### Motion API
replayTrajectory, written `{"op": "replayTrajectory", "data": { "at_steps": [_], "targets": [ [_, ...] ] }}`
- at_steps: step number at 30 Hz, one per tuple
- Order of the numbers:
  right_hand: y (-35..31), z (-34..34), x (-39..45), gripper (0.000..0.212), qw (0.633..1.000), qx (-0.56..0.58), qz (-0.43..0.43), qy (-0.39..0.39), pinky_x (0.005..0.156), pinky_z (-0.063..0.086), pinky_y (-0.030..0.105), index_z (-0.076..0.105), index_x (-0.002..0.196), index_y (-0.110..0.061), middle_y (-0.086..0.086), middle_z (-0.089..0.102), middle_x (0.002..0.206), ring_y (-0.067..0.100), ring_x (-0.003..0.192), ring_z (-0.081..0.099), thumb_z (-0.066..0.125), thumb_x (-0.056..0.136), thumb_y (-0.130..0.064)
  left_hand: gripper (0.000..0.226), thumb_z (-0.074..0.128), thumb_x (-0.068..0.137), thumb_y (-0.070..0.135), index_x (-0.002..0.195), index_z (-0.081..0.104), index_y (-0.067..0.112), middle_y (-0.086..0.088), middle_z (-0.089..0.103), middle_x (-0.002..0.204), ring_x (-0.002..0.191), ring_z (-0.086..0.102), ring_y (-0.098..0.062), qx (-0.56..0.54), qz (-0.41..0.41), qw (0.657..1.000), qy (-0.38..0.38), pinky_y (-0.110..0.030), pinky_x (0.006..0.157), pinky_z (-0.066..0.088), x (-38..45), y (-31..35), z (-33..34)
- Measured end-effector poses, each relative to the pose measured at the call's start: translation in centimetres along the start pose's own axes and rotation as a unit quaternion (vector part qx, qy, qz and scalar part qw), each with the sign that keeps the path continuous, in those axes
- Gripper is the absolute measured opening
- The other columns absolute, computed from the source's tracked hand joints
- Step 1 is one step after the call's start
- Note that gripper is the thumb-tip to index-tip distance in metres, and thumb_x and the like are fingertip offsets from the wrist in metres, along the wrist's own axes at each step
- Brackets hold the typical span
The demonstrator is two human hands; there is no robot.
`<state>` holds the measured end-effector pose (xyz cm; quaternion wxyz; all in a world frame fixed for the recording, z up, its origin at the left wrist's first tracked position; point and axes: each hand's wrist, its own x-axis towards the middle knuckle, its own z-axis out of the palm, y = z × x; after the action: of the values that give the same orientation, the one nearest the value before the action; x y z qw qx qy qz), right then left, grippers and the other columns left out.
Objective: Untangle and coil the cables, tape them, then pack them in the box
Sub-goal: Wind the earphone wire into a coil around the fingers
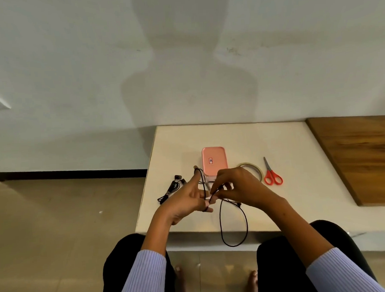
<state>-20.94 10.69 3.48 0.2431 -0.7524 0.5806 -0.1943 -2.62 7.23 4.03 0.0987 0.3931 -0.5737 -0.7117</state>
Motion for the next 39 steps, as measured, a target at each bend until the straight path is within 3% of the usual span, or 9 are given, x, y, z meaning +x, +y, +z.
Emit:
{"op": "replayTrajectory", "data": {
  "at_steps": [4, 8, 15, 24, 32, 35, 39],
  "targets": [
    [0.5, -0.4, 0.1, 0.012, 0.997, 0.076, -0.007, 0.028, 0.062, 0.046, 0.022, 0.076, 0.088, -0.023, -0.008, 0.064, 0.081, 0.012, 0.071, 0.057, 0.075, 0.078, -0.018, 0.093, 0.049, 0.087, -0.015, 0.149, -0.002, 0.033, -0.021, 0.056, 0.128, 0.112, 0.062, -0.027, -0.008, -0.014, 0.998, -0.058, -0.036, 0.089, 0.054, 0.2, -0.5, -0.3],
    [0.4, -0.5, 0.6, 0.012, 0.992, 0.105, -0.005, 0.065, 0.060, 0.041, 0.012, 0.077, 0.087, -0.020, -0.011, 0.063, 0.081, 0.008, 0.073, 0.055, 0.076, 0.076, -0.018, 0.094, 0.050, 0.087, -0.015, 0.149, 0.001, 0.037, -0.022, 0.056, 0.127, 0.112, 0.063, -0.026, -0.006, -0.015, 0.997, -0.074, -0.036, 0.090, 0.053, 0.5, -0.8, -0.9],
    [0.5, -0.6, 1.5, 0.014, 0.980, 0.148, 0.000, 0.132, 0.061, 0.044, 0.021, 0.077, 0.085, -0.019, -0.001, 0.069, 0.082, 0.019, 0.072, 0.060, 0.078, 0.072, -0.014, 0.094, 0.049, 0.089, -0.014, 0.149, -0.002, 0.037, -0.023, 0.058, 0.127, 0.113, 0.062, -0.028, -0.004, 0.002, 0.995, -0.103, -0.039, 0.096, 0.050, 0.8, -0.7, -1.2],
    [0.9, -0.6, 2.4, 0.014, 0.968, 0.203, 0.027, 0.143, 0.065, 0.041, 0.008, 0.076, 0.087, -0.018, -0.007, 0.069, 0.081, 0.003, 0.080, 0.060, 0.074, 0.077, -0.010, 0.094, 0.054, 0.085, -0.009, 0.148, 0.004, 0.039, -0.027, 0.059, 0.124, 0.116, 0.058, -0.037, -0.037, 0.016, 0.979, -0.198, -0.040, 0.094, 0.050, 0.2, -0.3, -1.8],
    [1.3, -0.5, 2.7, 0.017, 0.957, 0.247, 0.049, 0.141, 0.069, 0.045, 0.009, 0.073, 0.091, -0.022, -0.008, 0.071, 0.084, -0.003, 0.078, 0.062, 0.069, 0.082, -0.008, 0.086, 0.043, 0.089, -0.015, 0.148, 0.006, 0.035, -0.031, 0.051, 0.130, 0.122, 0.052, -0.041, -0.081, 0.056, 0.951, -0.293, -0.038, 0.094, 0.050, -0.3, 0.3, -2.4],
    [1.2, 0.6, 2.8, 0.016, 0.953, 0.257, 0.077, 0.143, 0.068, 0.050, 0.019, 0.074, 0.091, -0.018, -0.008, 0.072, 0.082, 0.003, 0.075, 0.063, 0.065, 0.085, -0.008, 0.082, 0.041, 0.090, -0.014, 0.147, 0.009, 0.035, -0.029, 0.051, 0.131, 0.123, 0.051, -0.039, -0.118, 0.083, 0.949, -0.281, -0.035, 0.093, 0.050, -0.2, 0.6, -2.5],
    [0.3, 2.5, 2.8, 0.017, 0.944, 0.308, 0.095, 0.071, 0.067, 0.048, 0.014, 0.071, 0.099, -0.002, -0.002, 0.070, 0.081, -0.001, 0.071, 0.062, 0.058, 0.089, -0.005, 0.066, 0.043, 0.088, -0.011, 0.137, 0.030, 0.031, -0.026, 0.058, 0.125, 0.121, 0.054, -0.036, -0.169, 0.122, 0.956, -0.209, -0.036, 0.093, 0.050, 0.0, 0.7, -2.3]
  ]
}}
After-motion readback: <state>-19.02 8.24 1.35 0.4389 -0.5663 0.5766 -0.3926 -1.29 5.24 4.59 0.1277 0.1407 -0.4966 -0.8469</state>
